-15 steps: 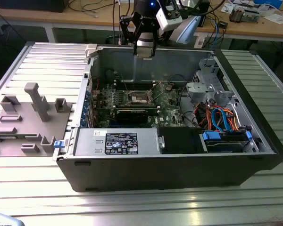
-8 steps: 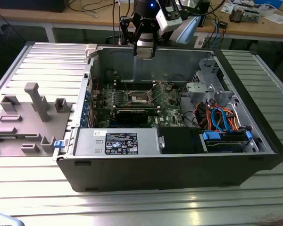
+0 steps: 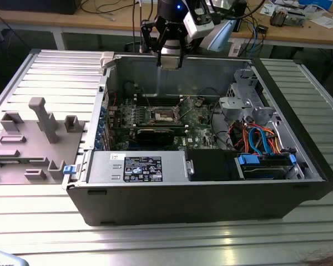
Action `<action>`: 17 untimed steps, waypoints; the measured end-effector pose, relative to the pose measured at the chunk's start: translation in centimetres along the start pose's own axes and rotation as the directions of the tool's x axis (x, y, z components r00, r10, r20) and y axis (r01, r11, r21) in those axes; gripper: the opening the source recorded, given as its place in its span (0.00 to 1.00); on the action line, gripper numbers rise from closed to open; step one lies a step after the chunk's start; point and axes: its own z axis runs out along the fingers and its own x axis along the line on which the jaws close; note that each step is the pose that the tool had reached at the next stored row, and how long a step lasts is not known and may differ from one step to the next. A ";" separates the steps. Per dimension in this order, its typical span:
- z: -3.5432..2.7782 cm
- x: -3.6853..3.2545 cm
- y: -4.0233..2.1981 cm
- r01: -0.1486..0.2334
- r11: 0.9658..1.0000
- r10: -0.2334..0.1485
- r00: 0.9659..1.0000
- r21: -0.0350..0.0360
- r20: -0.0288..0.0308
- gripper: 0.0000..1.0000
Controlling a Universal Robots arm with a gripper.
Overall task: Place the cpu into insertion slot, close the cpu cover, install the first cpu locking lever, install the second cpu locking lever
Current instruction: 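Place the cpu into insertion slot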
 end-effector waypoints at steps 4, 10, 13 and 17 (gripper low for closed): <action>0.06 0.00 -0.01 0.000 1.000 0.000 1.000 0.000 0.000 0.55; 0.16 0.00 -0.02 0.000 1.000 0.000 1.000 0.000 0.000 0.55; 0.23 -0.01 -0.02 0.000 1.000 0.000 1.000 0.000 0.000 0.55; 0.34 -0.01 -0.03 0.000 1.000 0.000 1.000 0.000 0.000 0.55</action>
